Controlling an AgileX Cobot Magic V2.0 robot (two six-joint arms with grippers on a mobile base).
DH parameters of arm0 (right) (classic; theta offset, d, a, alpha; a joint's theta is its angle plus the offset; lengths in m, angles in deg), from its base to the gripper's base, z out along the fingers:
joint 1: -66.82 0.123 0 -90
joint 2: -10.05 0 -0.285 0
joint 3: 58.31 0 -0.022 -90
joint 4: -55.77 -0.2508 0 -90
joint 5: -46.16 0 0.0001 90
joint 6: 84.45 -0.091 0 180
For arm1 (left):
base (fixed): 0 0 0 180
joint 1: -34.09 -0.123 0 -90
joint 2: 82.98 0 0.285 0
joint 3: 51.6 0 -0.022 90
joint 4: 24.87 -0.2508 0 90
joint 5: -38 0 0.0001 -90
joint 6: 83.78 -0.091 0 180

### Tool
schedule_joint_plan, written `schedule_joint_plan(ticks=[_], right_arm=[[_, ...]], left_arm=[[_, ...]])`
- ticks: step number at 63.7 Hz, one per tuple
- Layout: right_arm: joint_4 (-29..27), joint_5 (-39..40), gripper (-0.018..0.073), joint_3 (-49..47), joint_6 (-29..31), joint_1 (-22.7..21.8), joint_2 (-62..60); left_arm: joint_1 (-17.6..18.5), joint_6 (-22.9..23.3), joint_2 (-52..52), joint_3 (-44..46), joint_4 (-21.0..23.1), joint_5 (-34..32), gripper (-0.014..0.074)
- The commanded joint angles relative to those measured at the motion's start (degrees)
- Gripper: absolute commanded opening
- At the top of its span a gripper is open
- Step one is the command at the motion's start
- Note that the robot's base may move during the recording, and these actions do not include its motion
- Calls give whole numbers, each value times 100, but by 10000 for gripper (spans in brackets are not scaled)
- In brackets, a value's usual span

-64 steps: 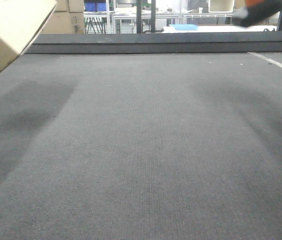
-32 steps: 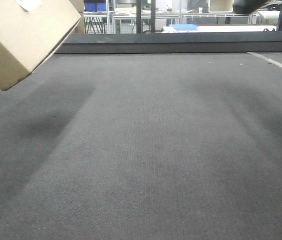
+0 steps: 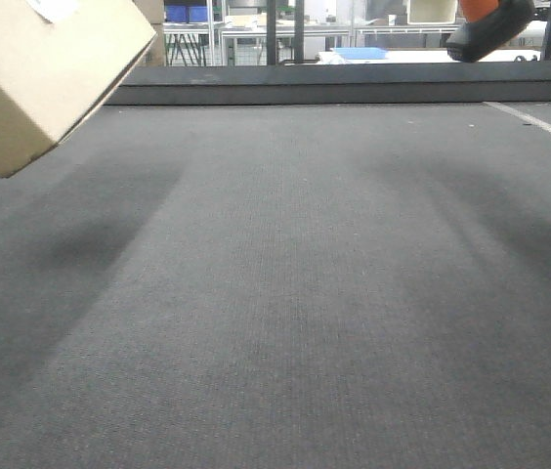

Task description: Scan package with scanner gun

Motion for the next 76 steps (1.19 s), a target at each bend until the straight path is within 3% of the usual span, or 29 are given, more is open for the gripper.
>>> schedule_joint_plan(ticks=[1, 76], right_arm=[[-118, 407, -155, -168, -61, -4, -52], [192, 164, -155, -165, -2, -4, -52]], left_arm=[[30, 43, 96, -1, 109, -30, -111], [30, 43, 96, -1, 109, -30, -111]])
